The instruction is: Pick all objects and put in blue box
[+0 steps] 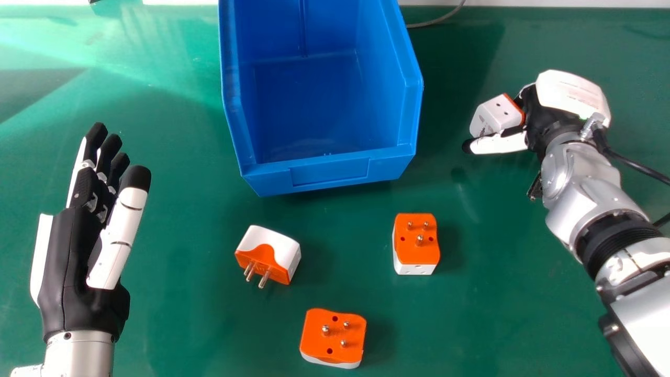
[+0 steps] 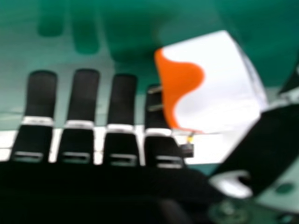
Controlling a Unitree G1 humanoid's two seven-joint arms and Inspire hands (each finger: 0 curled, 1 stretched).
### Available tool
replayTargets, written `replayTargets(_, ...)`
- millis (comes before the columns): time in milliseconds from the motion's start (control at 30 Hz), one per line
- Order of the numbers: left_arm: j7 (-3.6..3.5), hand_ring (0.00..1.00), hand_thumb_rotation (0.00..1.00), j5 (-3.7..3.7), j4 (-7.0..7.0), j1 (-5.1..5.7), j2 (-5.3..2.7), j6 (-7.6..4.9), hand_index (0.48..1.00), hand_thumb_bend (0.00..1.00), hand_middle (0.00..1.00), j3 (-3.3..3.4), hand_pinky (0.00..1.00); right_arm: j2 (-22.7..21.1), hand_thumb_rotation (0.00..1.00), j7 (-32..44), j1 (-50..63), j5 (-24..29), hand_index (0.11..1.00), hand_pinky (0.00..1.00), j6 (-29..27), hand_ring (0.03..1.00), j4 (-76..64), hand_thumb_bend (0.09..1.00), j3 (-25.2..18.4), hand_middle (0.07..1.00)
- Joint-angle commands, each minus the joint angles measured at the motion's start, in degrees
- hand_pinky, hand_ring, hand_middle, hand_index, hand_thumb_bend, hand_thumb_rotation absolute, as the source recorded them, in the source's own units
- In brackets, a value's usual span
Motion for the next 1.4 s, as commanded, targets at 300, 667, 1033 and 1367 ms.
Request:
replayTargets(300, 0.50, 0.95, 0.61, 0.19, -1.79, 1.13, 0.25, -0.75, 0.940, 0.66, 0.96, 0.86, 0.95, -0.66, 0.43, -4.73, -2.06, 0.23, 0.581, 0.35, -0.84, 0.448, 0.24, 0.641, -1.22, 0.534)
replayTargets(667, 0.97, 0.95, 0.62, 0.16, -2.67, 2.17, 0.15, -1.04, 0.936, 0.66, 0.95, 0.89, 0.95, 0.17, 0.20, -12.90, -1.20, 0.00, 0.523, 0.27, -2.01, 0.356, 1.88, 0.555, -1.54, 0.453)
replayTargets(1033, 1.59, 0.94, 0.61, 0.28, -3.26, 2.62, 0.04, -0.49, 0.922, 0.66, 0.94, 0.78, 0.94, -0.36, 0.05, -15.65, -0.79, 0.09, 0.536, 0.30, -4.40, 0.376, 2.03, 0.525, -1.77, 0.449)
replayTargets(1367, 1.29, 0.94, 0.61, 0.24, -3.18, 2.44, 0.46, -0.55, 0.922, 0.65, 0.94, 0.86, 0.94, -0.92, 0.02, -14.15, -0.43, 1.52, 0.532, 0.33, -6.77, 0.387, 1.75, 0.519, -3.33, 0.462)
